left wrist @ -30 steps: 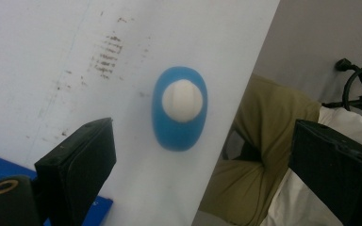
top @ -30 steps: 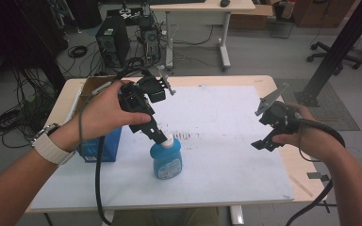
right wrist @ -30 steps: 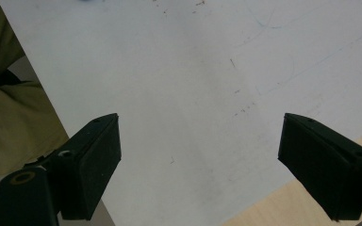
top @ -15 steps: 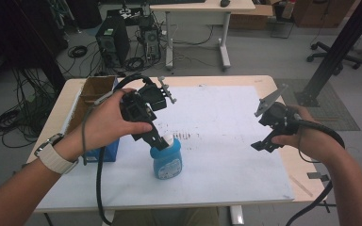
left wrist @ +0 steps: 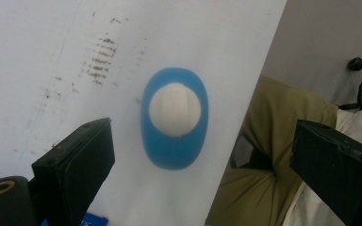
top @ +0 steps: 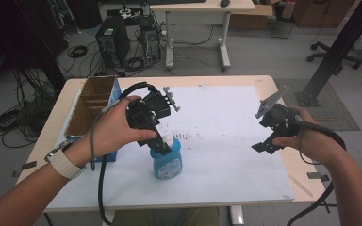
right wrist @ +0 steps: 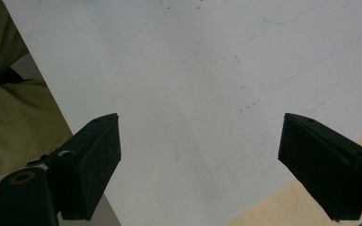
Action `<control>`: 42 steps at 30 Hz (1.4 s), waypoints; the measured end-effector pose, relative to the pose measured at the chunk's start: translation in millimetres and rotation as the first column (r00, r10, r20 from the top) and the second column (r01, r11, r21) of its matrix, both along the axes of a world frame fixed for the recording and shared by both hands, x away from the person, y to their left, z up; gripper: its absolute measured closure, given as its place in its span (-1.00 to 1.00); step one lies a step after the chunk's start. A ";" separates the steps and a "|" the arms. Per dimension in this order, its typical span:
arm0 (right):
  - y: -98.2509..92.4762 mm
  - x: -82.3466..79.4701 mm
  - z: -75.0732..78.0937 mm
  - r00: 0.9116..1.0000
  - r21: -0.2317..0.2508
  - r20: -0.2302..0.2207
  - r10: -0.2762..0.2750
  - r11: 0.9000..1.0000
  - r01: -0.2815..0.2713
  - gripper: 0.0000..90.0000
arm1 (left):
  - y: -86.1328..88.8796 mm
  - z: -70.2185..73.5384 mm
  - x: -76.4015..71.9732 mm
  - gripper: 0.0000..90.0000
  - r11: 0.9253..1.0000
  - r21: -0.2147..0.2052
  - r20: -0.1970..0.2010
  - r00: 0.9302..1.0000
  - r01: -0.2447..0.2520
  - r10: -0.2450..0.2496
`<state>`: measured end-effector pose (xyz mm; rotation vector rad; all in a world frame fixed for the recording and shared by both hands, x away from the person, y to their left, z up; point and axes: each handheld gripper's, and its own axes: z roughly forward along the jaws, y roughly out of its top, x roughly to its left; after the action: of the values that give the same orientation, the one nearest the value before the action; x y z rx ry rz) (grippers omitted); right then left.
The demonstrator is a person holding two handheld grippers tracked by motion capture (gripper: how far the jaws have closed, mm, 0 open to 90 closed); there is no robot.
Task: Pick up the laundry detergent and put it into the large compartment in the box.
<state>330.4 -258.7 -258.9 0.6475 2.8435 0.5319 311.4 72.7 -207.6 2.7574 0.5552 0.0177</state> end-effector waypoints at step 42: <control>-1.9 -1.0 -4.3 1.000 0.003 -0.008 -0.001 1.000 0.001 -0.70 | -9.1 -49.0 16.4 -0.82 0.999 0.044 -0.041 0.999 0.002 -0.001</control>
<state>329.4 -260.6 -263.2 0.6528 2.8506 0.5341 327.8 63.5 -256.6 2.8063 0.5701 -0.0272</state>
